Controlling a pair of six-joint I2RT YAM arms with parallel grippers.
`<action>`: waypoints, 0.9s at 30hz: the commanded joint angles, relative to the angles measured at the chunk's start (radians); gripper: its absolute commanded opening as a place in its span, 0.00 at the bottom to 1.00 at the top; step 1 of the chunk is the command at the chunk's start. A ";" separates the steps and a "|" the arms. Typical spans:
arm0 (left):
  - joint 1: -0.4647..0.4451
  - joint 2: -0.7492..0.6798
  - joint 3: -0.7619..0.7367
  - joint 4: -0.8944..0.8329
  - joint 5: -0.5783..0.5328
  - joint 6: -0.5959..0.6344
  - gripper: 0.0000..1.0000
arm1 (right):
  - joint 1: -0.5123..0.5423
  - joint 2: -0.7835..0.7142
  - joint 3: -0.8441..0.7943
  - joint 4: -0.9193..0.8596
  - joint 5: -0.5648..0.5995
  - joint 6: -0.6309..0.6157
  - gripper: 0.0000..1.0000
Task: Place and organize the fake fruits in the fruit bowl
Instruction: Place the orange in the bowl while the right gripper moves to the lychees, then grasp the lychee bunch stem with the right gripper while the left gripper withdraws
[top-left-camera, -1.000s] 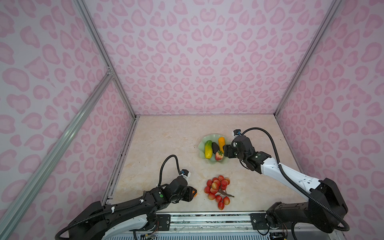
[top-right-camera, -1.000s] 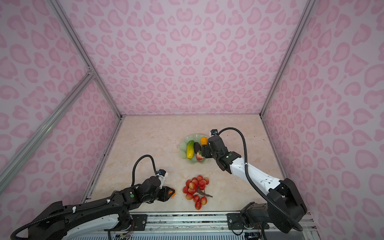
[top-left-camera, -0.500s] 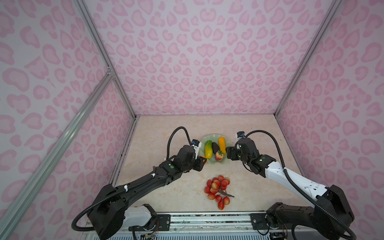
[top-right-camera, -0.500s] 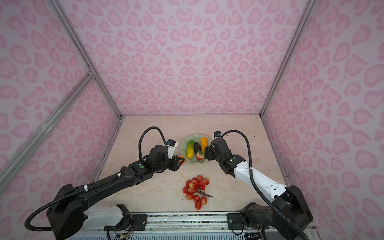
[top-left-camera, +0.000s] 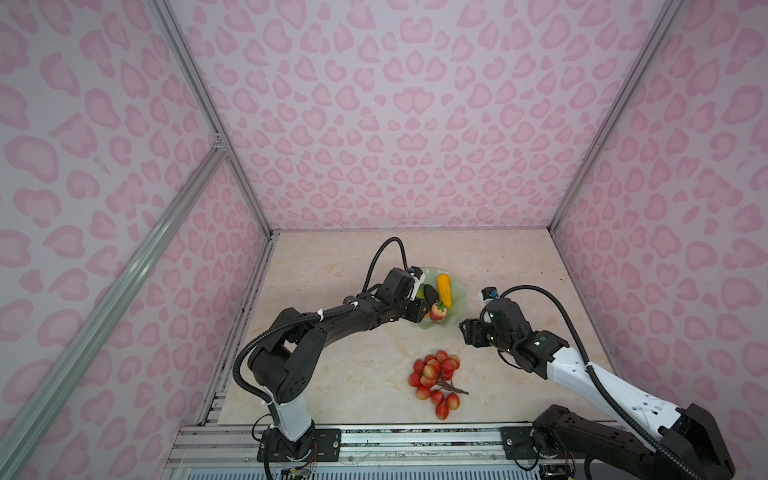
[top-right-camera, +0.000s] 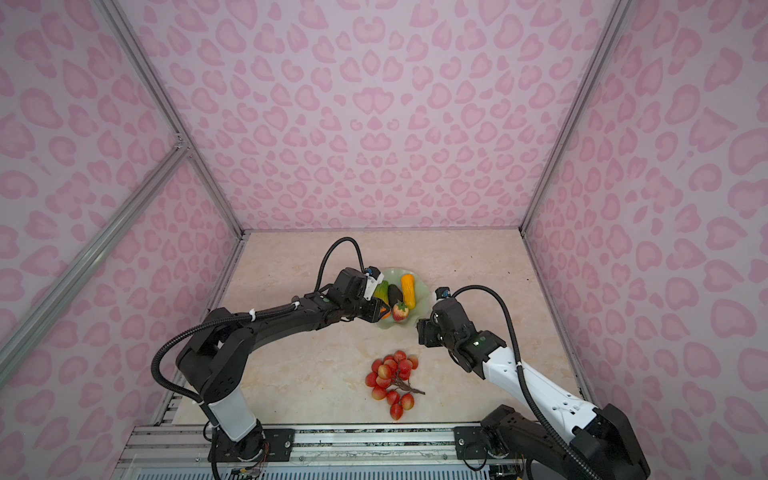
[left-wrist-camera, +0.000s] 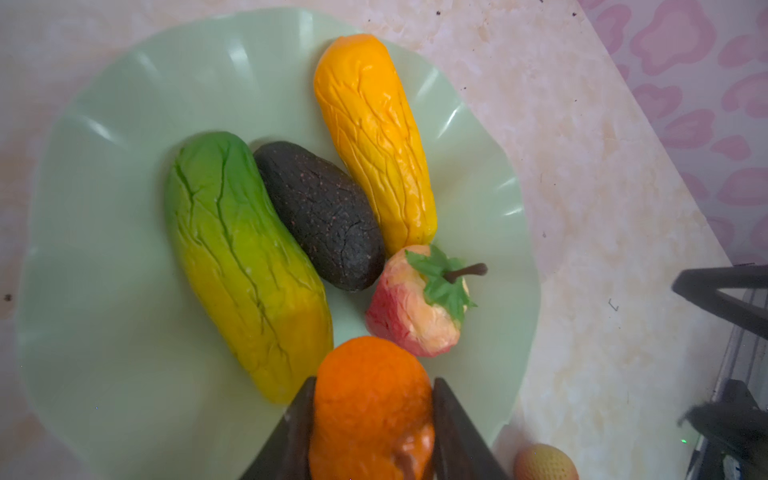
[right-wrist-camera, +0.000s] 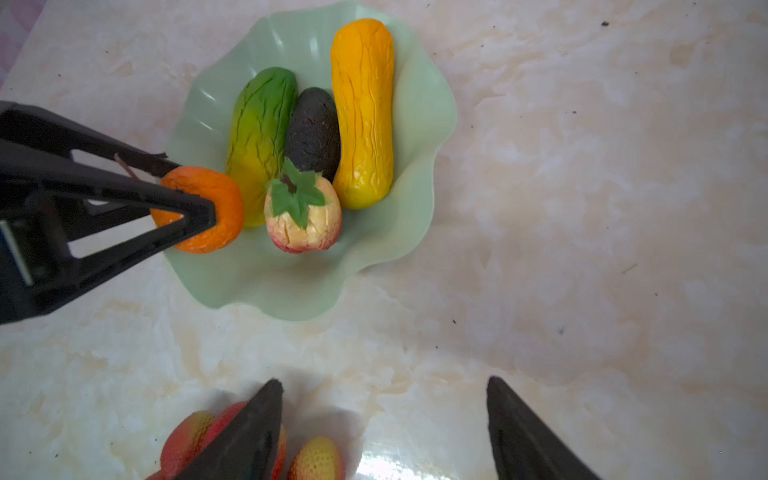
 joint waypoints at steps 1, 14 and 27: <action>0.002 0.021 0.018 0.028 0.023 -0.013 0.52 | 0.030 -0.040 -0.022 -0.079 -0.015 0.017 0.76; 0.022 -0.248 0.062 0.026 -0.077 -0.009 0.73 | 0.363 -0.093 -0.002 -0.219 0.001 0.036 0.64; 0.050 -0.865 -0.333 0.030 -0.554 -0.074 0.85 | 0.529 0.082 -0.022 -0.088 -0.021 0.064 0.50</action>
